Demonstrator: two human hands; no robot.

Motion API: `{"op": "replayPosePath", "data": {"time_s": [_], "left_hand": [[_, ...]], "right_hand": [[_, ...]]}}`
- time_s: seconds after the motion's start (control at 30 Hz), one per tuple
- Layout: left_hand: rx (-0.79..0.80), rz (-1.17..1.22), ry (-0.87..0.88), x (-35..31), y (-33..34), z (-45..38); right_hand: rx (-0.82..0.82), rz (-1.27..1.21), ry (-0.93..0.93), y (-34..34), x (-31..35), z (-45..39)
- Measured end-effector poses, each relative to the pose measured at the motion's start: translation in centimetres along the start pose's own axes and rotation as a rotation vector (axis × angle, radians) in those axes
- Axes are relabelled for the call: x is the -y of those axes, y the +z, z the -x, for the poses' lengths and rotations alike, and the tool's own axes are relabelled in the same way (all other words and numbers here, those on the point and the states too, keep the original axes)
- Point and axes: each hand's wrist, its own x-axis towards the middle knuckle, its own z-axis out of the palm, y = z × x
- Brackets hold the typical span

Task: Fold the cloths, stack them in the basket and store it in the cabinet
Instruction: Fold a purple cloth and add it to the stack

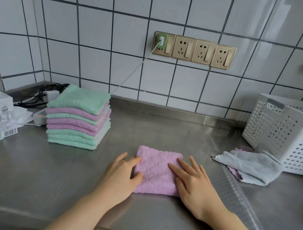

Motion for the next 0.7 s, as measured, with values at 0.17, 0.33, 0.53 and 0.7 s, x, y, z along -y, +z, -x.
{"op": "replayPosePath", "data": {"time_s": [0.17,0.33,0.53,0.7], "left_hand": [[0.000,0.270,0.042,0.5,0.2,-0.1],[-0.009,0.513,0.095,-0.2,-0.4,0.0],[-0.045,0.751,0.104,-0.6,-1.2,0.2],[-0.201,0.868,0.220,-0.5,-2.8,-0.2]], "right_hand": [[0.033,0.003,0.003,-0.1,0.1,0.2],[0.047,-0.061,0.026,0.4,-0.4,0.2],[0.078,-0.150,0.027,0.3,-0.7,-0.1],[0.052,-0.689,0.125,-2.9,2.8,-1.0]]}}
